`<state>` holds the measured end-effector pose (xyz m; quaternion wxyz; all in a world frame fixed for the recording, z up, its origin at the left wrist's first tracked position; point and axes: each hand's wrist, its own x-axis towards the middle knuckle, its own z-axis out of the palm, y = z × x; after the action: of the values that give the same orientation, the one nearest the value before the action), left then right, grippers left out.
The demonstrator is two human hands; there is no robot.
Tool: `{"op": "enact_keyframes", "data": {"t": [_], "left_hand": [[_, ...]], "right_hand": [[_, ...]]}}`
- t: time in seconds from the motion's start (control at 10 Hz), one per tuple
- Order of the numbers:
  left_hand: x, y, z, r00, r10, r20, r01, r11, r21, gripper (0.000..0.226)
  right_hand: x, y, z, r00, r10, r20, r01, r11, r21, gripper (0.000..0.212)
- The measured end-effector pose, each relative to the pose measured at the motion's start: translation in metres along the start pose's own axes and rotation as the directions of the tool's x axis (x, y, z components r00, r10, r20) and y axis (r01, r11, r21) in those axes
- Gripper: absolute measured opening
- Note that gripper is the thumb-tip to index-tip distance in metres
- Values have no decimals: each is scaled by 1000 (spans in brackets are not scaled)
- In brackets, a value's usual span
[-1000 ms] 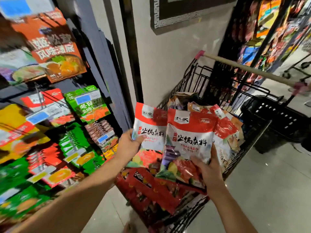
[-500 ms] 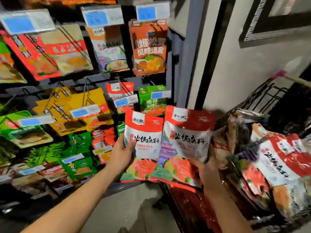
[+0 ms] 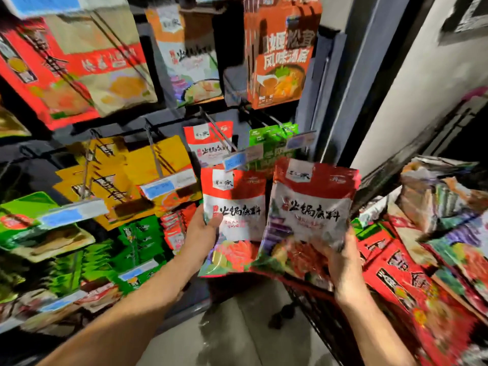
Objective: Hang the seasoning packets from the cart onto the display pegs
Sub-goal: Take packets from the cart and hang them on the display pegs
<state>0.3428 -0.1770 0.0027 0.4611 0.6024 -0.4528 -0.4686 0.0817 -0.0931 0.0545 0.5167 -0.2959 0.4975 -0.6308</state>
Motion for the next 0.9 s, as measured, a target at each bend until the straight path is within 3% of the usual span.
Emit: {"op": "enact_keyframes", "data": {"t": [0.1,0.2,0.3,0.5,0.6,0.7,0.8,0.9], "left_hand": [[18,-5,2,993,110,-41,-107,992,66,36],[32,-5,6,980,189,-65,-184,980,75,41],[48,-3,9,940,327,-97,-315,941,121,41],[45,-9,6,836,549,1,-534,812,235,75],[52,-20,5,759,649,53,-636,722,272,75],[69,-33,7,751,660,18,-637,717,283,75],[79,-44,9,706,708,-4,-685,684,250,74],[87,-56,9,643,766,5,-746,624,232,75]], "right_hand": [[15,19,-2,998,-51,-33,48,995,-89,79],[25,31,-6,984,-148,-100,127,974,-186,62],[42,42,-6,968,-238,-83,216,953,-212,60],[64,72,-5,958,-274,-87,261,956,-136,52],[72,86,-1,938,-342,-57,334,936,-113,69],[83,101,1,927,-373,-27,369,924,-102,87],[90,114,0,919,-393,-15,391,918,-66,91],[100,122,-5,878,-479,0,479,877,-34,76]]}}
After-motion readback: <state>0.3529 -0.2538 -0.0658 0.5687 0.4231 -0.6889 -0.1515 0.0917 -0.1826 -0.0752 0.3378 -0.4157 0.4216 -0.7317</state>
